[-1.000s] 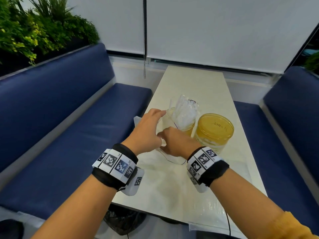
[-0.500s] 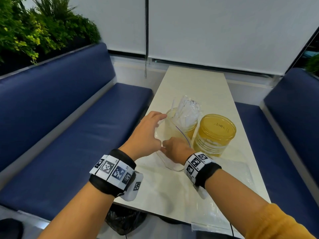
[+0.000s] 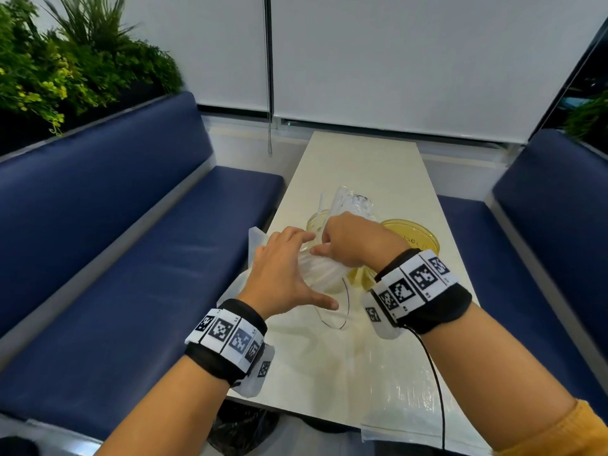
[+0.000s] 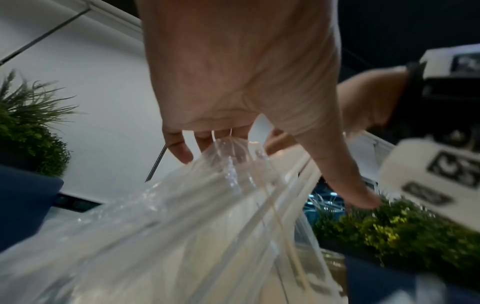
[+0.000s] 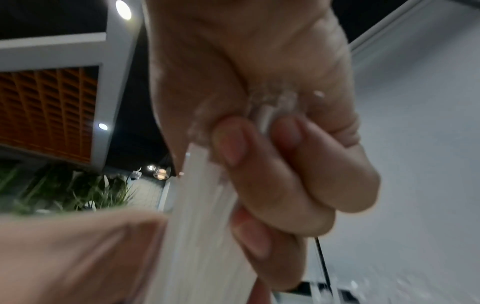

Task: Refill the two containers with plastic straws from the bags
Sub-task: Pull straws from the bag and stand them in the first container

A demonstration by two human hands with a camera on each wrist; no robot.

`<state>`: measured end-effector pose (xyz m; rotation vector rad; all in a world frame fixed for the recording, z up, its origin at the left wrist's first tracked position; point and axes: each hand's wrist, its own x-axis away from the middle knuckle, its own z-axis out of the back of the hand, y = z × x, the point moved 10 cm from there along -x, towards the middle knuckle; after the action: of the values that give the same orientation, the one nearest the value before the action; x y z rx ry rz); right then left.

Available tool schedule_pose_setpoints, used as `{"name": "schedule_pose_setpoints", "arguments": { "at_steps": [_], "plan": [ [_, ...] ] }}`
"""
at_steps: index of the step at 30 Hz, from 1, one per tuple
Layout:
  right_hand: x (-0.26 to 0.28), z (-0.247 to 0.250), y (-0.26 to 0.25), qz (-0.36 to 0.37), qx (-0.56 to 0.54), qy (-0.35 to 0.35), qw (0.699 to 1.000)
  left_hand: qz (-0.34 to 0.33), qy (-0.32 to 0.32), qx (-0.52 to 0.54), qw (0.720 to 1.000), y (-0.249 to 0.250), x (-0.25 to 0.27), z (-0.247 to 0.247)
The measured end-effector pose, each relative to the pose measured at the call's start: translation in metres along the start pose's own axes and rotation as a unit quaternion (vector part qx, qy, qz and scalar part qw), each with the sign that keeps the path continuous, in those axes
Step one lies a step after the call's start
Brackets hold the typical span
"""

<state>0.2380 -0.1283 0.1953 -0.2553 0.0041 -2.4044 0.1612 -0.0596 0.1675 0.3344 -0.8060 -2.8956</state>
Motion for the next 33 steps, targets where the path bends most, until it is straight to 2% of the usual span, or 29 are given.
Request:
{"name": "schedule_pose_setpoints", "arguments": {
  "at_steps": [5,8,12,15,20,22,25,26,27,30,31,33],
  "plan": [
    [0.004,0.026,-0.016,0.031,0.017,0.038,0.999,0.001,0.099,-0.074,0.992,-0.008,-0.010,-0.001],
    [0.008,0.039,-0.020,0.035,0.006,0.088,0.996,0.013,0.126,-0.076,0.989,-0.013,-0.016,-0.001],
    [0.022,0.066,-0.010,0.040,-0.119,0.172,0.977,0.028,0.135,-0.043,0.990,-0.019,-0.019,0.001],
    [0.030,0.090,0.003,0.058,-0.212,0.268,0.938,0.039,0.135,0.000,0.990,-0.021,-0.020,0.004],
    [0.030,0.068,-0.032,0.140,-0.295,0.292,0.899,0.026,0.128,0.085,0.988,-0.028,-0.028,-0.004],
    [0.030,0.065,-0.031,0.155,-0.376,0.325,0.854,0.023,0.136,0.093,0.986,-0.032,-0.027,-0.005],
    [0.028,0.062,-0.011,0.150,-0.524,0.339,0.767,0.037,0.144,0.105,0.983,-0.038,-0.026,0.002],
    [0.026,0.057,-0.007,0.139,-0.547,0.337,0.753,0.039,0.146,0.115,0.982,-0.038,-0.026,0.005],
    [0.022,0.048,-0.009,0.127,-0.559,0.319,0.755,0.040,0.148,0.128,0.980,-0.038,-0.028,0.008],
    [0.000,0.006,-0.026,0.068,-0.554,0.238,0.795,0.043,0.153,0.158,0.975,-0.033,-0.029,0.015],
    [-0.004,0.000,-0.029,0.050,-0.540,0.244,0.804,0.050,0.155,0.176,0.971,-0.033,-0.028,0.016],
    [-0.009,0.001,-0.033,0.033,-0.536,0.262,0.802,0.068,0.151,0.195,0.967,-0.036,-0.025,0.015]
  ]
}}
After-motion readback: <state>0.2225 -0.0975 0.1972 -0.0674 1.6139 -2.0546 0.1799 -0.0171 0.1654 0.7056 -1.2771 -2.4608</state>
